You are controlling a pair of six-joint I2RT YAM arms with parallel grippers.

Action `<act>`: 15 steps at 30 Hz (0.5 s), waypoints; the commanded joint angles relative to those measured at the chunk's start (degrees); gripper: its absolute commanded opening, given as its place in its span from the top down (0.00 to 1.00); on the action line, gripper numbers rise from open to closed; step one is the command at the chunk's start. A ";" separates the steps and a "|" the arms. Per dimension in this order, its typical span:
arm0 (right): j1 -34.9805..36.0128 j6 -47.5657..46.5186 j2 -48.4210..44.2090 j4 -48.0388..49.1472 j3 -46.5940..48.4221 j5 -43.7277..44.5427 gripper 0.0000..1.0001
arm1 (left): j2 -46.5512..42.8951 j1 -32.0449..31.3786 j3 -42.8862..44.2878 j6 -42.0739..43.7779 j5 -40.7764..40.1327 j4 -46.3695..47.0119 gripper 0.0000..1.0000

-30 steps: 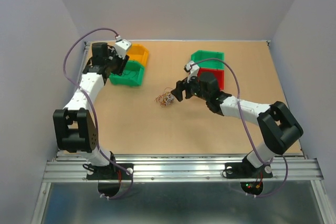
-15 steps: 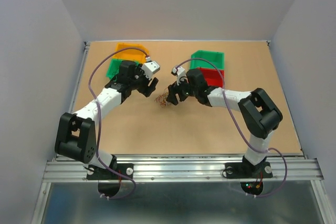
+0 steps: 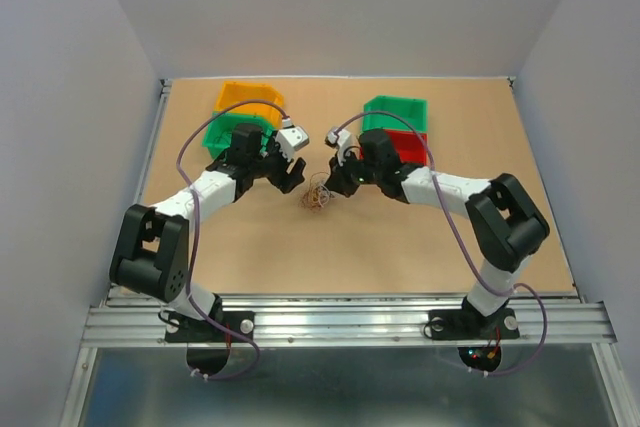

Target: Untangle the cables

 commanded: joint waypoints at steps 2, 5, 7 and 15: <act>-0.24 -0.17 -10.22 6.24 -5.23 -5.41 0.99 | -4.00 -0.25 -3.73 1.09 6.08 6.25 0.22; -0.24 2.37 -14.88 10.53 -8.75 -5.58 0.99 | -9.01 -0.16 -7.58 0.92 7.04 10.81 0.20; -0.15 3.35 -16.99 12.39 -11.21 -6.11 0.99 | -11.47 -0.16 -9.26 1.00 8.10 12.05 0.20; -0.24 7.65 -25.69 17.84 -16.49 -8.83 0.99 | -21.67 -0.07 -15.60 2.67 15.48 16.45 0.18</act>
